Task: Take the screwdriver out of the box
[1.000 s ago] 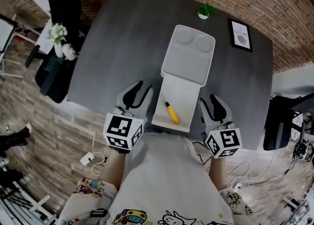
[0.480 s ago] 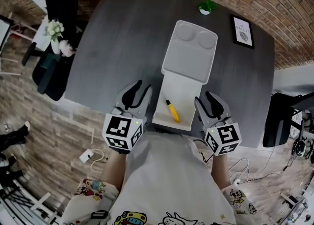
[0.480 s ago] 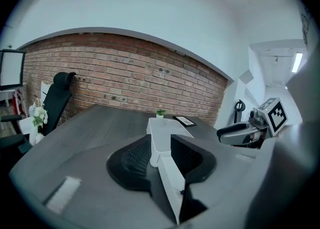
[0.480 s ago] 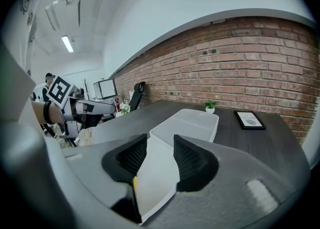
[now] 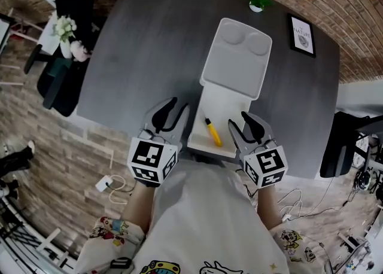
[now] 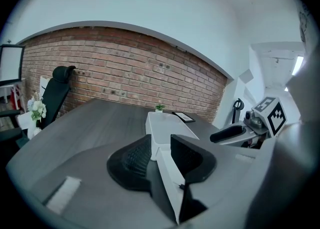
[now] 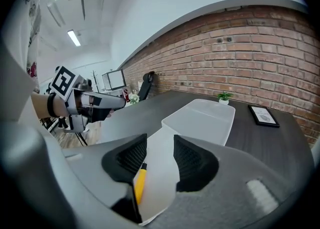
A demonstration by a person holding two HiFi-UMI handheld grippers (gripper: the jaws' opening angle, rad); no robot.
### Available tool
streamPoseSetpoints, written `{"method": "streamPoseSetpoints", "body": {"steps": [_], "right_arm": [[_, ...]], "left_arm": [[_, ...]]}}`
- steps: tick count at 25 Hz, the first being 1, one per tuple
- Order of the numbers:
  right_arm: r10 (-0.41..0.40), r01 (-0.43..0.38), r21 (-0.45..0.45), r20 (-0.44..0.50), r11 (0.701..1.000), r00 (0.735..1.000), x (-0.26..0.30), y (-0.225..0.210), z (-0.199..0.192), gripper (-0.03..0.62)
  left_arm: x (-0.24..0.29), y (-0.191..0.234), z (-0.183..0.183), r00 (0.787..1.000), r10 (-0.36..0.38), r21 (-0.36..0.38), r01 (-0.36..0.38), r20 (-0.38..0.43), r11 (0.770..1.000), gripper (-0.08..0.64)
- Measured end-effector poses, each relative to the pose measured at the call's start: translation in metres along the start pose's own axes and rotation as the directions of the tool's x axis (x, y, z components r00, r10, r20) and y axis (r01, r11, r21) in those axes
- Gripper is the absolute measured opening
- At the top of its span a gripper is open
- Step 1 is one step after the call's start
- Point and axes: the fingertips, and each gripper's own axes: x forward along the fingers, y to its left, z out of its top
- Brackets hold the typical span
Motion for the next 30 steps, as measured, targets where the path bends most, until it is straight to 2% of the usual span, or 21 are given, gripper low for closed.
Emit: {"method": "streamPoseSetpoints", "body": {"steps": [14, 30], "right_arm": [[0.066, -0.071, -0.042, -0.123, 0.997, 0.990, 0.029, 0.022, -0.034, 0.170], [0.117, -0.170, -0.157, -0.298, 0.973, 0.947, 0.059, 0.050, -0.075, 0.173]], "left_arm": [[0.003, 0.002, -0.028, 0.999, -0.004, -0.021, 0.003, -0.054, 1.000, 0.123], [0.000, -0.006, -0.063, 0.995, -0.018, -0.041, 0.014, -0.101, 0.999, 0.123]]}}
